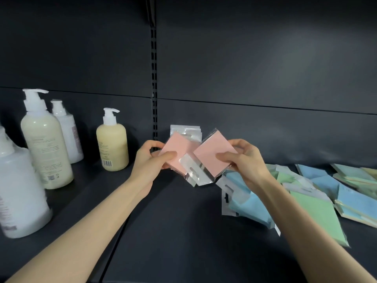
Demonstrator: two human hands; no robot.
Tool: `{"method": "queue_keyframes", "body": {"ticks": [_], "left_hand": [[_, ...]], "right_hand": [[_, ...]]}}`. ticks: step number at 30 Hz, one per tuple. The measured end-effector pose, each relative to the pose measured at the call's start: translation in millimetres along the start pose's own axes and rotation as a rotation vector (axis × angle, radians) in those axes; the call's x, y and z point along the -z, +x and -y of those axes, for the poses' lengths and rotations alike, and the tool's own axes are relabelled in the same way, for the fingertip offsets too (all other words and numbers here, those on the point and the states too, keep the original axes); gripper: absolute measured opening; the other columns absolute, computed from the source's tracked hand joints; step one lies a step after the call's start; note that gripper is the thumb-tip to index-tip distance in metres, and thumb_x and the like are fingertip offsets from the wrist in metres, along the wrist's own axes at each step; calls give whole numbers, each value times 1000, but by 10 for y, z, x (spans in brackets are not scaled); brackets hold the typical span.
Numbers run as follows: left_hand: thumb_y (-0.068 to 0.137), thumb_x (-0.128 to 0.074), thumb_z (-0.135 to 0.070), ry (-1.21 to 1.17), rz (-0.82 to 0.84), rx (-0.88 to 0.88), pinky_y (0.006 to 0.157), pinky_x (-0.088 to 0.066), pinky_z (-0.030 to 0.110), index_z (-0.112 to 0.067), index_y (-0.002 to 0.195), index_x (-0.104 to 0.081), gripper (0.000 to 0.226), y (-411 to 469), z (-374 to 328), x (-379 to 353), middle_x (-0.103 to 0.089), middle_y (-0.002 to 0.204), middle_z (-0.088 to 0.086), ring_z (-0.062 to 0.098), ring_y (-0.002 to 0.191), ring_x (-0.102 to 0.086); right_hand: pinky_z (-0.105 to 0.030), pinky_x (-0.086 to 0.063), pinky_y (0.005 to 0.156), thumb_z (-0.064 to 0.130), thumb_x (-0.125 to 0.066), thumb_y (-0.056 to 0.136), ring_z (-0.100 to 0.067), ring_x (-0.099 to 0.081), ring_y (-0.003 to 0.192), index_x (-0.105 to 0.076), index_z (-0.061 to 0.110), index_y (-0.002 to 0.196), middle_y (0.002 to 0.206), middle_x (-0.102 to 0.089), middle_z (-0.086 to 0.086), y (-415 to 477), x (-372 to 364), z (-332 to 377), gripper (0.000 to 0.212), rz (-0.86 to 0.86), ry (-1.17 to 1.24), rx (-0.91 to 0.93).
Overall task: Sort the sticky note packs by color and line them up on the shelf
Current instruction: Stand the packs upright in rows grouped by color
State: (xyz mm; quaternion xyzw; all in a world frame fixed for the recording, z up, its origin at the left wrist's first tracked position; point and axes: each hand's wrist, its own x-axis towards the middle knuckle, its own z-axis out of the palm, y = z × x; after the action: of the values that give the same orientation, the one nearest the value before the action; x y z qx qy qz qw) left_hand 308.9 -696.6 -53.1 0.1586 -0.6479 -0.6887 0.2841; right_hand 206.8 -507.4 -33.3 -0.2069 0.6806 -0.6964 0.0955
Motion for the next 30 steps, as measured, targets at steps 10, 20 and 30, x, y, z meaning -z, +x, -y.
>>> {"method": "queue_keyframes", "body": {"ticks": [10,20,30], "left_hand": [[85,-61,0,-217,72,81,84,-53,38,-17,105,-61,26,5,99,56,-68,106,4,23,95,-67],[80,-66,6,-84,146,83,75,-57,33,-10,114,-57,39,-19,142,72,-71,102,9,22,93,-70],[75,-70,5,-226,271,135,81,-57,41,-9,118,-53,48,-95,164,-43,-70,108,8,25,100,-68]], "right_hand": [[-36,-57,80,-9,-68,78,-26,-68,86,-52,12,113,96,-72,-9,-11,23,-48,44,7,72,33],[-29,-57,56,-10,-67,78,-23,-67,81,-52,13,111,102,-64,-10,-84,-57,-63,43,50,92,14],[-26,-58,71,5,-76,75,-17,-70,73,-51,10,94,90,-72,-13,-73,-155,-87,31,-27,18,21]]}}
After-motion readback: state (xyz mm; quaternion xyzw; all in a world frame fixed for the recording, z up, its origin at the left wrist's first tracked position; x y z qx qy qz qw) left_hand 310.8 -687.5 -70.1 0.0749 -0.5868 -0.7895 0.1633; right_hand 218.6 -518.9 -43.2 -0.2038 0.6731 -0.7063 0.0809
